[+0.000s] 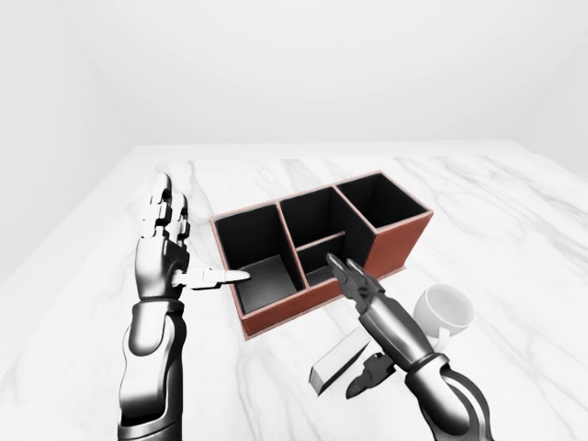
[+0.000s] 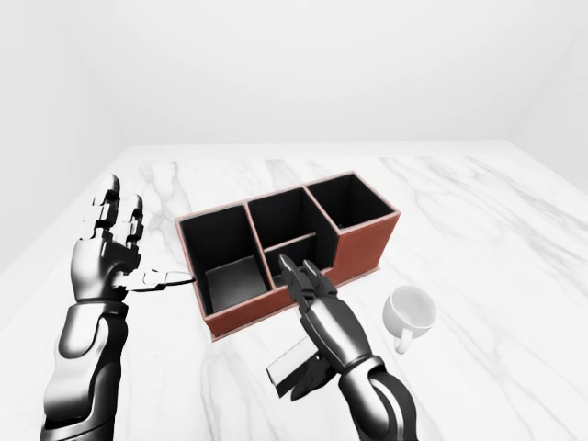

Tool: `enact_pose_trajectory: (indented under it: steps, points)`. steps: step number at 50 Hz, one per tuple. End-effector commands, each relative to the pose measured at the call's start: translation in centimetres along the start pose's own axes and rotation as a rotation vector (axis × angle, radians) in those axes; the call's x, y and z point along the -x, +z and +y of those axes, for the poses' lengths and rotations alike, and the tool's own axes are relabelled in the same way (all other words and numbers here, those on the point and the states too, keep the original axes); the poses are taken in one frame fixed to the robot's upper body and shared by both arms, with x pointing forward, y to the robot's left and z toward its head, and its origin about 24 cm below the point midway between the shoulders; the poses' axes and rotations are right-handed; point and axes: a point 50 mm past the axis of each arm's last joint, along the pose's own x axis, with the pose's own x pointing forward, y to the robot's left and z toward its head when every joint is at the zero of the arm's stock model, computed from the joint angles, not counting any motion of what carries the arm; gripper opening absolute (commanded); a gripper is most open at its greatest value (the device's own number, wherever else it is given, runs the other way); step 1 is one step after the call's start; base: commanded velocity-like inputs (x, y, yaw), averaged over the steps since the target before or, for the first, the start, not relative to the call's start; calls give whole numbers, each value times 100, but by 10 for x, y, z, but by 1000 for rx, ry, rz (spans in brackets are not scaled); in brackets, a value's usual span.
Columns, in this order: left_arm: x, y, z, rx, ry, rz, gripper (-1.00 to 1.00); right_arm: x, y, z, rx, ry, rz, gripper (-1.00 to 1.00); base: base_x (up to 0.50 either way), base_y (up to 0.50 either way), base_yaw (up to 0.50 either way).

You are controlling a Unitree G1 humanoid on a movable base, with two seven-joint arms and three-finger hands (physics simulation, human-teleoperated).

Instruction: Pick up the book and place it in the front compartment of the caddy.

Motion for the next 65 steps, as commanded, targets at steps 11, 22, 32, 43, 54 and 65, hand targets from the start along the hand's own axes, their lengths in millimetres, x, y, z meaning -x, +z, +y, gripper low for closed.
enact_pose_trajectory:
  steps: [11,22,32,43,54,65]
  points:
    - [0,0,0,-1,0,-1,100,-1,-9,14,-14,28,41,100,0,0,0]
    - [0,1,0,-2,0,-5,100,-2,-15,22,-24,39,64,100,0,0,0]
    - [0,1,0,-2,0,-2,100,-2,-19,25,-23,41,79,100,0,0,0]
    - [0,-1,0,-2,0,4,100,-4,-22,27,-26,46,90,100,0,0,0]
    - [0,-2,-1,-2,-2,9,100,-6,-28,32,-26,54,102,100,0,0,0]
    - [0,-1,-1,-3,-2,5,100,-9,-30,33,-21,60,103,100,0,0,0]
